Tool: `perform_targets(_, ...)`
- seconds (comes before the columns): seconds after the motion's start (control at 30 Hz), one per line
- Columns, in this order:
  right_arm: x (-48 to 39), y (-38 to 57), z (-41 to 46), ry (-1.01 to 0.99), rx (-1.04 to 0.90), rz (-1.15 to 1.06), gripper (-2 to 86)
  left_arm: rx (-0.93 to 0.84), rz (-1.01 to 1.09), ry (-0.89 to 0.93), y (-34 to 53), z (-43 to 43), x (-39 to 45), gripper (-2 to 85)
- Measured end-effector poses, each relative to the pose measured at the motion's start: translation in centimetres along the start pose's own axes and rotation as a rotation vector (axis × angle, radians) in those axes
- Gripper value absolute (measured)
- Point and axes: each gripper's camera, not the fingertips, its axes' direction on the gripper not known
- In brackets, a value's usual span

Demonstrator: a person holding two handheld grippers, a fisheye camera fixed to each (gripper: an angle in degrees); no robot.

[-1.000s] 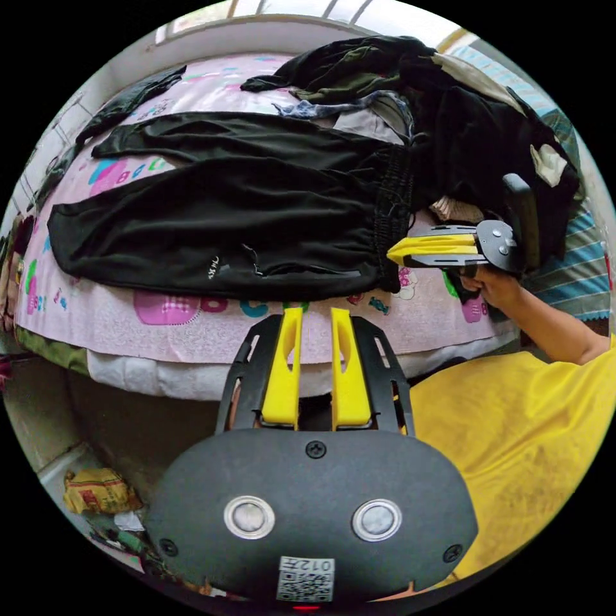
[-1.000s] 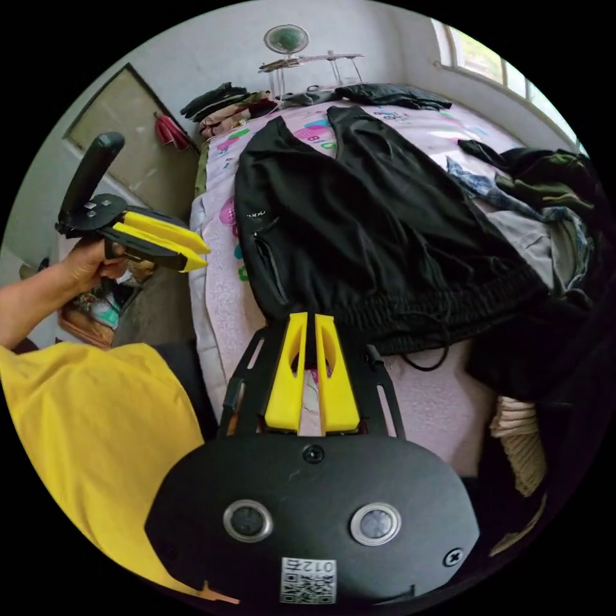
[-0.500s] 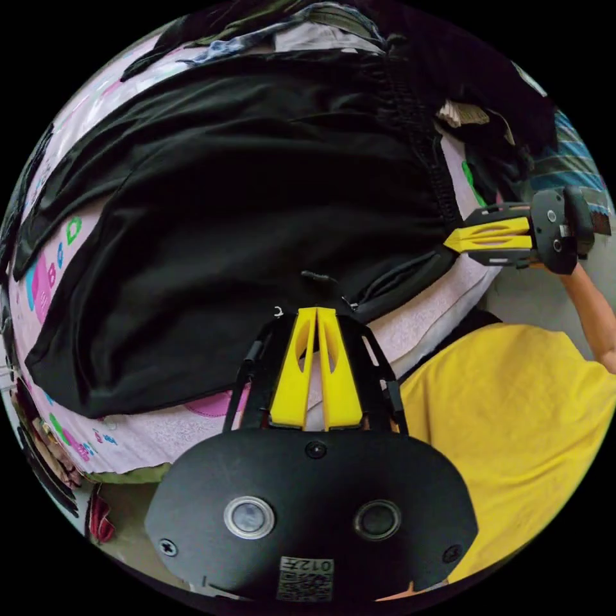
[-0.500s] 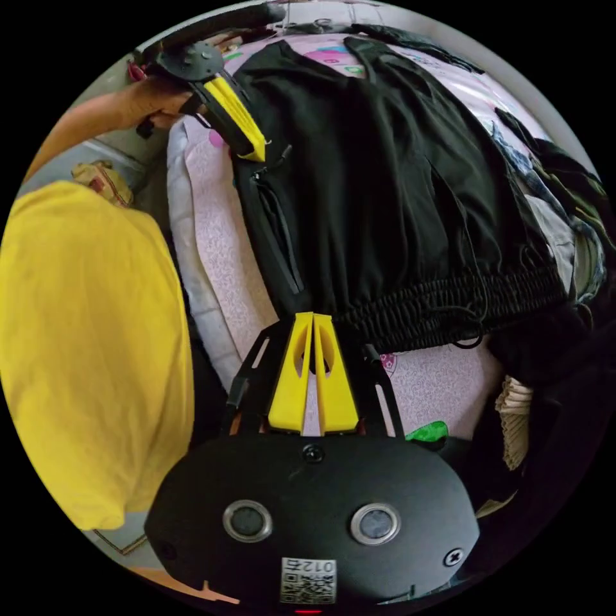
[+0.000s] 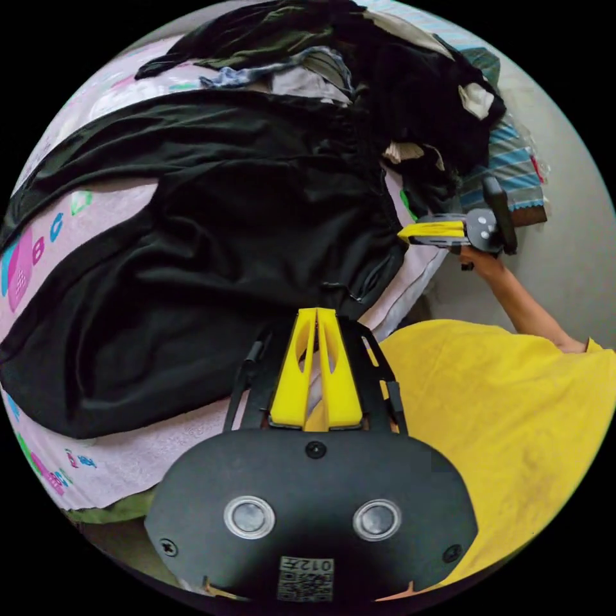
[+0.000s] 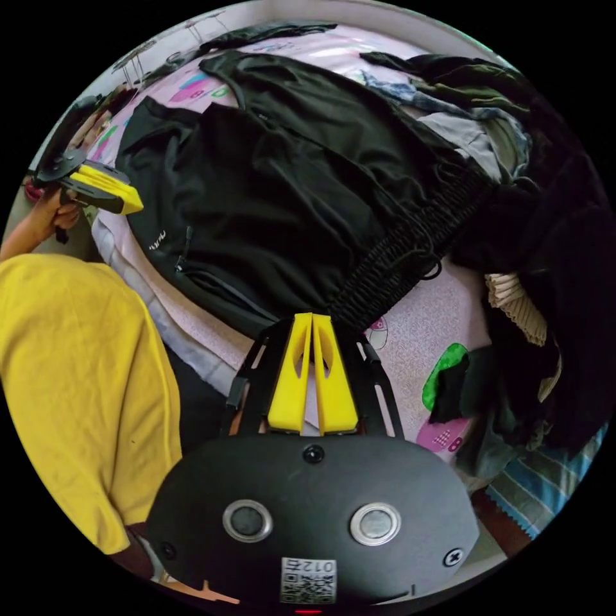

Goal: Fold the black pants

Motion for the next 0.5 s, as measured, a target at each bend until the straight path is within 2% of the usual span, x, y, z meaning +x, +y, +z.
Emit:
perform_targets(0.13, -1.2, -1.6, 0.7, -0.068, -0.01, 0.027, 0.2, -0.017, -0.074, -0.082, -0.3, -2.5, -2.4, 0.6)
perform_targets(0.27, -1.8, -2.3, 2.1, -0.055, -0.083, 0.009, 0.1, -0.13, -0.034, -0.23, -0.9, -3.1, -1.1, 0.6)
perform_targets(0.37, -2.4, -3.2, 1.7, -0.05, -0.098, -0.016, 0.2, -0.124, 0.02, -0.336, -1.1, -4.3, 1.1, 0.6)
perform_targets(0.5, -3.7, -5.6, 1.5, -0.015, -0.176, -0.098, 0.4, -0.167, 0.054, -0.331, -2.2, -5.5, 2.4, 0.6)
